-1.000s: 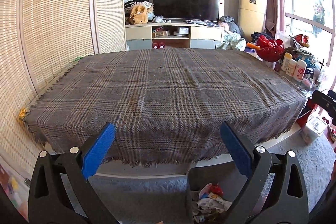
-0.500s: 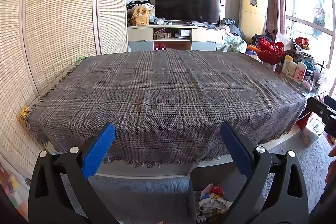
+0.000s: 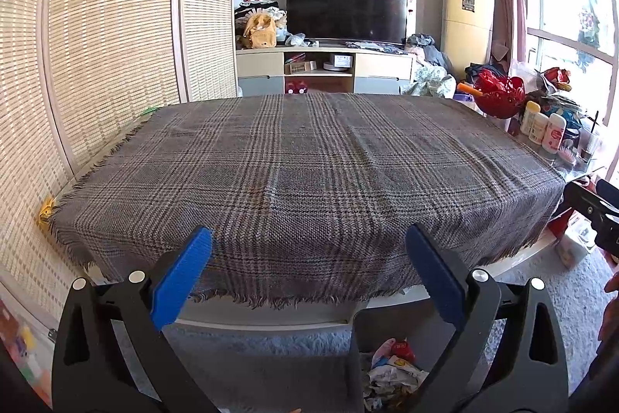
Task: Collect trash
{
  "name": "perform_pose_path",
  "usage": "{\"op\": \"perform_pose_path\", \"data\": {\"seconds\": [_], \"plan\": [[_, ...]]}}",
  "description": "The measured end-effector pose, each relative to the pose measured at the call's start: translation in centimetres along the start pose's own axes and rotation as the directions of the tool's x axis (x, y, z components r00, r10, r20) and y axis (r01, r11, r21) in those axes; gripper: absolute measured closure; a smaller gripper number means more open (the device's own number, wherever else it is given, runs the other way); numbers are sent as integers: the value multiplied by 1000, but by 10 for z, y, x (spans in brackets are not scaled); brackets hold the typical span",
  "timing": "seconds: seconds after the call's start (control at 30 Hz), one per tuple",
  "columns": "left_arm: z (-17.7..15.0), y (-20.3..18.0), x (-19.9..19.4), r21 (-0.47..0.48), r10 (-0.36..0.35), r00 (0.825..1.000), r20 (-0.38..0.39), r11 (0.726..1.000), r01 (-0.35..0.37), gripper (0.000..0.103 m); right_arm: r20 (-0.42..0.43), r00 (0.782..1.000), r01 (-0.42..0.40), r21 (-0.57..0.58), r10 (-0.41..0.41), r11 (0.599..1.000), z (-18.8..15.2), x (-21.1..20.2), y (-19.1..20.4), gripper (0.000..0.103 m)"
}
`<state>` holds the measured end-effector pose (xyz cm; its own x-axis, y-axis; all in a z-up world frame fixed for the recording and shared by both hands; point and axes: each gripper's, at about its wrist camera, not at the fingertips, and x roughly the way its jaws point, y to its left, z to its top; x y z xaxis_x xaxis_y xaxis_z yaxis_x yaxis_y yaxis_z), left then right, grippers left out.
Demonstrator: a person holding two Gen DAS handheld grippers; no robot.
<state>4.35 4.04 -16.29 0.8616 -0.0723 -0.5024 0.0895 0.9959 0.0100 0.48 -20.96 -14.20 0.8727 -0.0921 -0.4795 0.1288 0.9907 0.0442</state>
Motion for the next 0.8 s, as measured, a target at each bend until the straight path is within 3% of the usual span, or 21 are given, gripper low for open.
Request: {"op": "perform_pose_path", "data": {"seconds": [0.8], "plan": [[2, 5, -2, -15, -5, 1000, 7, 1000, 5, 8, -3, 1000, -9, -9, 9, 1000, 2, -1, 8, 3]]}}
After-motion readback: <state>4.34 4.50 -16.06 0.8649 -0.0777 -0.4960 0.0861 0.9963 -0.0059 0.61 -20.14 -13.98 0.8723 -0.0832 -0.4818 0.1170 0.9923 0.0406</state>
